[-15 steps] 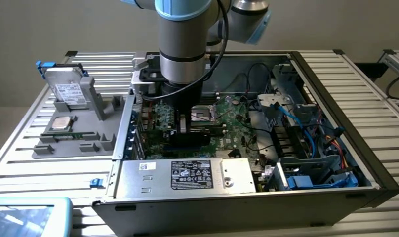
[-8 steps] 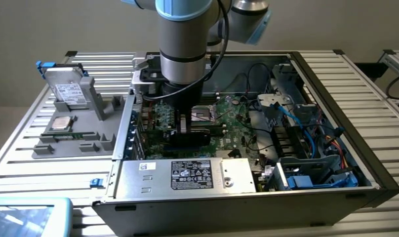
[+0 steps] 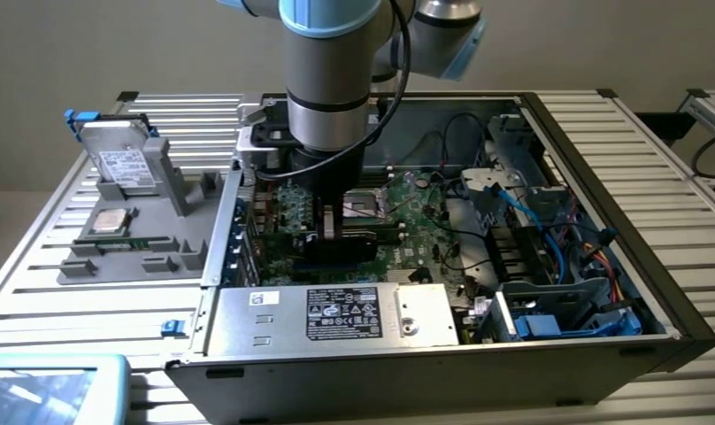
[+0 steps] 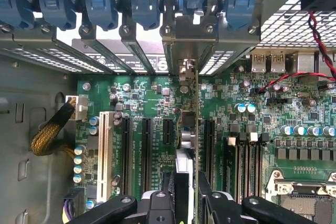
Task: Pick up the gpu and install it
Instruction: 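Insert the gpu into the slot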
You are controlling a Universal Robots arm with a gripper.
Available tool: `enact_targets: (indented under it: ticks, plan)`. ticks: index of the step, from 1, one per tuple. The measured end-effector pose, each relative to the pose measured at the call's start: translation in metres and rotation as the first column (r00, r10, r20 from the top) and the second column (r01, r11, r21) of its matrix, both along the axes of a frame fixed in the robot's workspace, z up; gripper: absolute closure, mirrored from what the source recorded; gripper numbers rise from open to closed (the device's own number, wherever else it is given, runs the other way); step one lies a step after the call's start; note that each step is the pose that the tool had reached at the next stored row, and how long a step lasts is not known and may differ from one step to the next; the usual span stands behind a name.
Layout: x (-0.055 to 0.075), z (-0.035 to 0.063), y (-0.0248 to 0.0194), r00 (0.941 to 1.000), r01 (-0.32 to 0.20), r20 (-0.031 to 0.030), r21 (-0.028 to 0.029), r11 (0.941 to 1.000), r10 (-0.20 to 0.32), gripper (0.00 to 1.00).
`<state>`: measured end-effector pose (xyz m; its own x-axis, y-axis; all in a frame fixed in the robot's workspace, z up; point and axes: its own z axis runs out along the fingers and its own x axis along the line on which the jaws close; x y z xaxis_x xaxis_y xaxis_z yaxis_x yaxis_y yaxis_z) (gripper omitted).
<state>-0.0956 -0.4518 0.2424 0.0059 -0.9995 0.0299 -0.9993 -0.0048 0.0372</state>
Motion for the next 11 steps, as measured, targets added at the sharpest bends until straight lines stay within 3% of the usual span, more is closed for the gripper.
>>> enact_targets:
  ticks: [11]
  plan:
    - [-0.0005, -0.0006, 0.0, 1.0, 0.0, 0.0001, 0.0, 1.0, 0.0, 0.72]
